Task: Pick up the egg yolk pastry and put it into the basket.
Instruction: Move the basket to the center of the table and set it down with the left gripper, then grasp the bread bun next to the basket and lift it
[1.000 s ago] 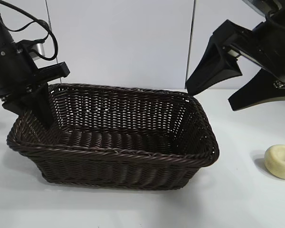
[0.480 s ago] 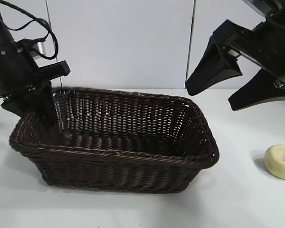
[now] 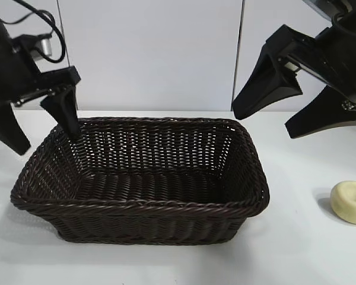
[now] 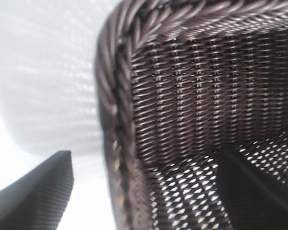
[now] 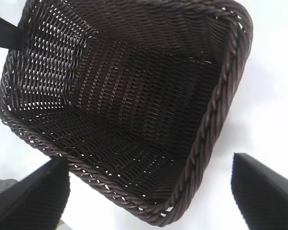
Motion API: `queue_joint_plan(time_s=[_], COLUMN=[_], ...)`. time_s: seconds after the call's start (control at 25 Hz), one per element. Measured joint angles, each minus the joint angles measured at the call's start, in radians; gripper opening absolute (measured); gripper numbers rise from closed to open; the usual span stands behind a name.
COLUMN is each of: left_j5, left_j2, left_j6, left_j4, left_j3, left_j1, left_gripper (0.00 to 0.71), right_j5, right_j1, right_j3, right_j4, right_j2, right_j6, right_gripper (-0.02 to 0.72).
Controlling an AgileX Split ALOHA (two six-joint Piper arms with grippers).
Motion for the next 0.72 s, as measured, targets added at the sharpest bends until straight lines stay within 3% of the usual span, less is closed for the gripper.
queue_joint_plan(time_s=[0.16, 0.44, 0.56, 0.72], left_j5=[0.042, 0.091, 0.091, 0.096], left_j2=[-0.054, -0.072, -0.072, -0.072], left_j6=[-0.002, -0.137, -0.151, -0.165], left_j4=[0.074, 0.365, 0.387, 0.394], left_j3=[-0.054, -0.106, -0.106, -0.106], left_j1=[0.000, 0.005, 0.051, 0.169], left_gripper=[0.595, 0.595, 0.595, 0.595], right_j5=[0.000, 0.000, 0.000, 0.000], right_j1=[0.000, 0.000, 0.000, 0.000], right_j3=[0.000, 0.000, 0.000, 0.000], right_j4=[-0.001, -0.001, -0.001, -0.001], right_j2=[0.000, 0.000, 0.000, 0.000], right_j6=[0.000, 0.000, 0.000, 0.000], right_gripper=[0.653, 0.653, 0.653, 0.653])
